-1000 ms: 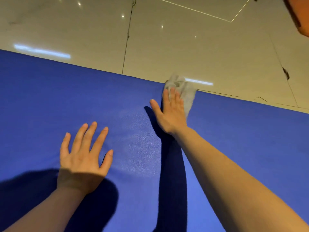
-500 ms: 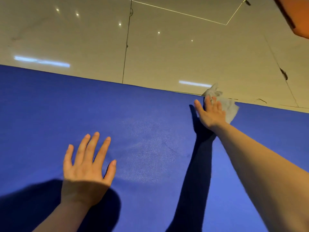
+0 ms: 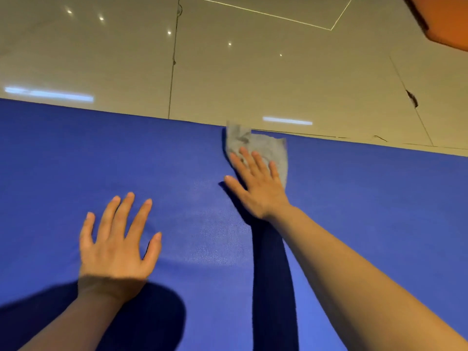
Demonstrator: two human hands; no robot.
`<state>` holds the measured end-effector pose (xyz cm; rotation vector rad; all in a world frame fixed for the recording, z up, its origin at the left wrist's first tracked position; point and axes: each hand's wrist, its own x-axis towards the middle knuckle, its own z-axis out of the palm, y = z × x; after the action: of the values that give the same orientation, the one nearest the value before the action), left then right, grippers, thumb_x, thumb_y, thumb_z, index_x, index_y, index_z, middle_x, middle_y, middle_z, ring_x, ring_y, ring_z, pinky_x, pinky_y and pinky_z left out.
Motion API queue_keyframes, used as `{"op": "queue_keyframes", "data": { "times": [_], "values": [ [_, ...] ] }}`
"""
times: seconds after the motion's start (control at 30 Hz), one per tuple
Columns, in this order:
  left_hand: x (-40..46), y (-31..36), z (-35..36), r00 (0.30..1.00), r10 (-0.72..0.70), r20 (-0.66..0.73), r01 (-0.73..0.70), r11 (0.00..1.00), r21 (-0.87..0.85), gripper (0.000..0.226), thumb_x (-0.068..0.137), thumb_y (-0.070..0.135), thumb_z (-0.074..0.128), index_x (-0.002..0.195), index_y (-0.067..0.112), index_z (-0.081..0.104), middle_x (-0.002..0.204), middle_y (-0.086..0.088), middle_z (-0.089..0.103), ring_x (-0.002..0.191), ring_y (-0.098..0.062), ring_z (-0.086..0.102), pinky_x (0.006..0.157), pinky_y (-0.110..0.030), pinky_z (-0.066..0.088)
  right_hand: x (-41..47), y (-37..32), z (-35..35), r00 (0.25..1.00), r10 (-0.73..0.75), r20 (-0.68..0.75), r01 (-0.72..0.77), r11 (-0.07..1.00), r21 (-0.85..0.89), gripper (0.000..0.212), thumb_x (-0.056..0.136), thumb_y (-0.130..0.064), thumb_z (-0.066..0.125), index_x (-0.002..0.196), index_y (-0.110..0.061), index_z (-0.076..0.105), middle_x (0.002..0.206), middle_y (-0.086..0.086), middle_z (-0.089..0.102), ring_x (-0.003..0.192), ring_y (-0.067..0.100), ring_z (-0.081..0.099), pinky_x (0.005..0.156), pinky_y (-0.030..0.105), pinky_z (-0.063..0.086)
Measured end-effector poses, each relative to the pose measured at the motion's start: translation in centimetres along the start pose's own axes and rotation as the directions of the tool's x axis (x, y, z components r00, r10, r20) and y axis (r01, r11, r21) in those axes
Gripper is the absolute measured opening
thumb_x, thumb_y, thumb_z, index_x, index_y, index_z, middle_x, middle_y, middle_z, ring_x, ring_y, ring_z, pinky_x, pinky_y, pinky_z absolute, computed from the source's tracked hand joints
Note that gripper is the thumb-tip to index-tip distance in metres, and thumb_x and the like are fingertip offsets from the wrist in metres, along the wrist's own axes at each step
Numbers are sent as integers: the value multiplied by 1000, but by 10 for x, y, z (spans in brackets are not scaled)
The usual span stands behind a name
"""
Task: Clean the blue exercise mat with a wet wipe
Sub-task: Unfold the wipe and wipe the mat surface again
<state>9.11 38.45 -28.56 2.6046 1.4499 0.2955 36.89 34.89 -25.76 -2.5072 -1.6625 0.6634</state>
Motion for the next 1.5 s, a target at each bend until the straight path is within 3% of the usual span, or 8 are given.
{"op": "queue_keyframes", "data": {
  "times": [0.2,0.5,0.7,0.87,1.17,1.27,1.43,1.5],
  "values": [
    [2,-1,-5,991,5,133,-11,999,42,64,92,47,30,142,12,48,150,-16,40,140,-34,33,113,-57,15,-56,53,3,787,615,-44,-592,775,221,68,98,-62,19,156,-32,-1,164,-5,-12,149,17,-15,119,48,-11],
    [12,-14,-30,908,28,417,-10,999,-45,71,96,58,31,155,33,-1,162,6,-14,148,-14,-16,119,-43,-9,-103,-71,44,988,-23,153,19,999,27,67,98,-64,22,153,-41,-6,160,-15,-21,146,13,-25,117,45,-19],
    [-34,-40,-58,940,162,301,-159,987,-37,58,97,47,44,145,15,46,154,-17,32,140,-39,30,111,-63,25,-146,38,21,879,458,133,-471,877,97,63,98,-63,21,153,-44,-5,162,-13,-15,150,16,-13,119,46,-9],
    [-105,-30,-73,889,251,383,-249,967,-56,73,90,67,28,144,21,44,152,-12,34,140,-32,30,103,-67,33,-190,48,23,728,656,199,-686,686,243,70,97,-66,20,155,-37,-3,163,-8,-17,149,22,-15,119,49,-8],
    [-194,-9,-71,685,419,597,-526,851,7,88,76,78,35,150,30,30,153,-8,37,149,-25,15,96,-74,27,-234,-53,73,960,-2,280,33,994,-105,76,94,-69,23,153,-36,-13,158,-11,-27,145,20,-29,116,46,-20],
    [-208,-5,-71,638,381,669,-514,858,1,89,78,80,31,152,32,26,153,-5,38,140,-28,31,85,-78,36,-258,-23,73,966,36,255,-8,994,-111,68,95,-67,20,151,-43,-11,160,-15,-22,147,14,-22,117,42,-16],
    [-199,4,-79,572,293,766,-532,844,75,99,65,91,10,135,44,-41,146,10,-46,141,-13,-32,105,-76,10,-311,47,66,861,462,212,-466,884,-32,69,96,-66,23,152,-42,-9,161,-13,-20,149,17,-16,121,47,-4],
    [-197,16,-89,519,200,831,-569,807,161,96,78,86,25,133,43,-41,139,7,-50,141,-17,-33,107,-73,-3,-323,50,69,797,565,216,-582,813,24,74,94,-68,23,154,-37,-8,162,-9,-20,150,20,-15,120,50,-2]
  ]
}}
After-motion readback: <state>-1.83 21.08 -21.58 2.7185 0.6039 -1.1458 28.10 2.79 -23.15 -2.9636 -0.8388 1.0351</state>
